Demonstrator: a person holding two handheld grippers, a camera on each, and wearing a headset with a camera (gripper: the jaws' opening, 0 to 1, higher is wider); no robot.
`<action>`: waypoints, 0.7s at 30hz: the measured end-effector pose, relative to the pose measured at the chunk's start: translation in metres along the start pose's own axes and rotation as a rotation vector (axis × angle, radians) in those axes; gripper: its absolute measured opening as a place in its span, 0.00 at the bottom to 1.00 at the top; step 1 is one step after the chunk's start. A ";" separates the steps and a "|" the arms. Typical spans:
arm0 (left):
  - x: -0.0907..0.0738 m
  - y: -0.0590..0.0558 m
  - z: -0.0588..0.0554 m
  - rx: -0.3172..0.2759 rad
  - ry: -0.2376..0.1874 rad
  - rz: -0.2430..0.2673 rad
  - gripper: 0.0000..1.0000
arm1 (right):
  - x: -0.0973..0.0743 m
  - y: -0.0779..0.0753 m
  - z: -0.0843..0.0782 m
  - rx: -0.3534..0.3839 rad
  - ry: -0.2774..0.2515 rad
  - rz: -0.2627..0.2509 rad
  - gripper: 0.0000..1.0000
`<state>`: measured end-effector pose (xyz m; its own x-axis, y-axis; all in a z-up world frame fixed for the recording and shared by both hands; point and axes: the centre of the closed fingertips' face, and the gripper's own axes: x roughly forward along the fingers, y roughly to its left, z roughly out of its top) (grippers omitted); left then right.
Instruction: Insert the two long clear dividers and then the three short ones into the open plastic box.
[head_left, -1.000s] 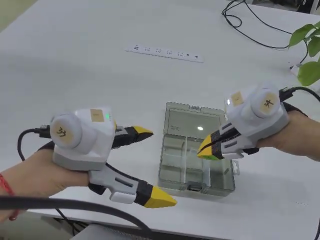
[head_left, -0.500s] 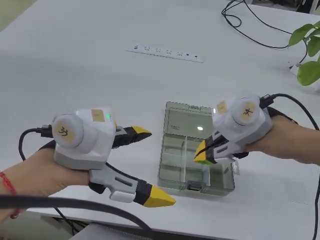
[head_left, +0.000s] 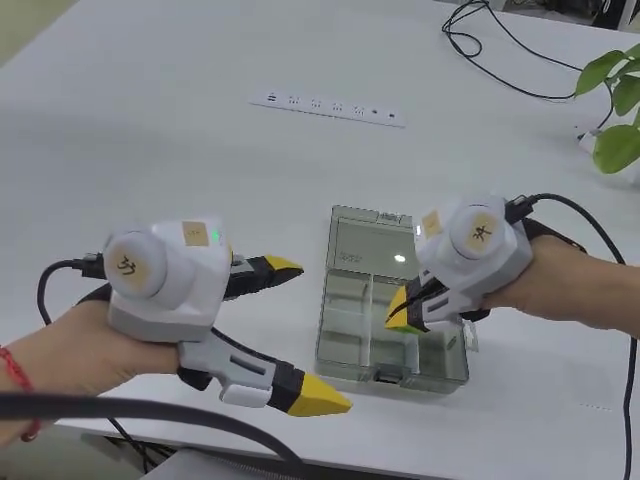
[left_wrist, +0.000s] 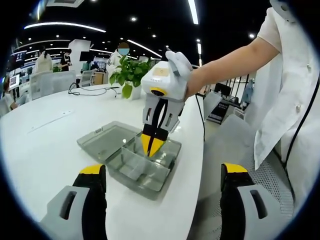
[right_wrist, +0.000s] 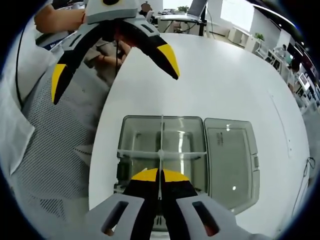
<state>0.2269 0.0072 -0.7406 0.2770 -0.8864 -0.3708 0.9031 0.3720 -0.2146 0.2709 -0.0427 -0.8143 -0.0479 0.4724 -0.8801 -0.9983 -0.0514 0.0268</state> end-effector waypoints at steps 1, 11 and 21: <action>0.000 0.000 0.000 0.000 0.001 -0.001 0.98 | 0.000 0.000 0.000 0.001 0.000 -0.003 0.03; -0.001 0.003 -0.005 0.002 0.015 0.003 1.00 | -0.031 -0.013 0.008 0.107 -0.105 -0.069 0.13; -0.004 0.008 -0.013 -0.006 0.035 0.013 1.00 | -0.088 -0.024 -0.046 0.229 -0.124 -0.156 0.24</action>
<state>0.2289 0.0171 -0.7530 0.2771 -0.8711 -0.4054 0.8973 0.3856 -0.2151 0.3005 -0.1237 -0.7598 0.1168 0.5637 -0.8177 -0.9747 0.2229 0.0144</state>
